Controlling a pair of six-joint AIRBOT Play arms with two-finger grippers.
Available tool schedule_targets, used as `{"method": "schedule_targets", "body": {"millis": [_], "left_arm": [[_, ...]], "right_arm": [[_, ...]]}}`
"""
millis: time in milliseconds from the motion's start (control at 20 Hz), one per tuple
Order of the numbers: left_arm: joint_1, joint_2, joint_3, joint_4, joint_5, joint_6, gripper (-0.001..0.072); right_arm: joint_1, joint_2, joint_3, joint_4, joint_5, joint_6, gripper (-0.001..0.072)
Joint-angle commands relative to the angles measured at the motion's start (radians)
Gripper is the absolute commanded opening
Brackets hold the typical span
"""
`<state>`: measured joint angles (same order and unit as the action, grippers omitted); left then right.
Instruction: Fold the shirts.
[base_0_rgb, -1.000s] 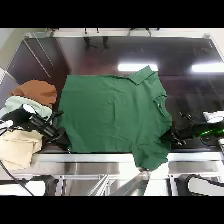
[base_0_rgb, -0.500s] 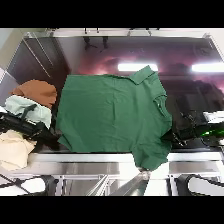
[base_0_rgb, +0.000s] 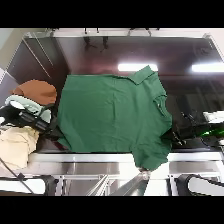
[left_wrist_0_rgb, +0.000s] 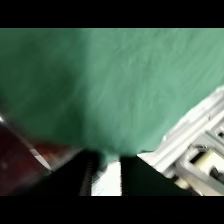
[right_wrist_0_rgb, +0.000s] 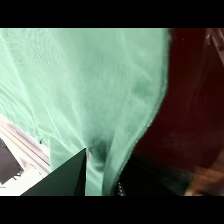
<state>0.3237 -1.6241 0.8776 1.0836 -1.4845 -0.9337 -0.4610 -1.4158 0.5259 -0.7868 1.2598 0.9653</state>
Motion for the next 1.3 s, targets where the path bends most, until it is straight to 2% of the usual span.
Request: {"method": "schedule_targets", "body": {"millis": [0, 100, 200, 450, 500, 550, 750, 900, 950, 1050, 1200, 1250], "left_arm": [[-0.070, -0.063, 0.027, 0.037, 0.039, -0.010, 0.0186], [-0.093, -0.062, 0.035, 0.031, 0.048, -0.010, 0.0185], [-0.102, -0.062, 0.035, 0.031, 0.028, -0.009, 0.0015], [-0.098, -0.061, 0.035, 0.031, -0.010, -0.032, 0.0019], [-0.099, -0.061, 0.035, 0.027, -0.023, -0.042, 0.0019], [-0.097, -0.059, 0.035, 0.011, -0.052, -0.045, 0.0019], [-0.055, 0.089, 0.035, -0.002, -0.105, -0.102, 0.0019], [0.116, 0.298, 0.059, -0.044, -0.150, -0.183, 0.0019], [0.183, 0.369, 0.083, -0.099, -0.184, -0.200, 0.0019], [0.322, 0.523, 0.133, -0.377, -0.241, -0.159, 0.0020], [0.449, 0.735, 0.224, -1.005, -0.262, -0.055, 0.0020], [0.480, 0.777, 0.275, -1.150, -0.263, -0.036, 0.0019]], "right_arm": [[-0.001, 0.001, 0.001, 0.005, -0.110, 0.000, 0.0225], [-0.001, 0.001, 0.001, 0.005, -0.100, 0.000, 0.0225], [-0.001, 0.001, 0.001, 0.005, -0.100, 0.000, 0.0225], [-0.001, 0.001, 0.001, 0.006, -0.097, 0.000, 0.0219], [-0.001, 0.001, 0.001, 0.007, -0.080, 0.000, 0.0072], [-0.001, 0.002, 0.002, 0.014, -0.061, 0.001, 0.0018], [-0.037, 0.058, 0.087, 0.049, 0.138, 0.030, 0.0018], [-0.153, 0.214, 0.208, 0.169, 0.245, 0.082, 0.0018], [-0.195, 0.275, 0.256, 0.201, 0.256, 0.118, 0.0018], [-0.236, 0.373, 0.324, 0.352, 0.308, 0.127, 0.0018], [-0.235, 0.507, 0.367, 0.892, 0.399, 0.060, 0.0019], [-0.243, 0.547, 0.400, 1.029, 0.398, 0.039, 0.0019]]}}
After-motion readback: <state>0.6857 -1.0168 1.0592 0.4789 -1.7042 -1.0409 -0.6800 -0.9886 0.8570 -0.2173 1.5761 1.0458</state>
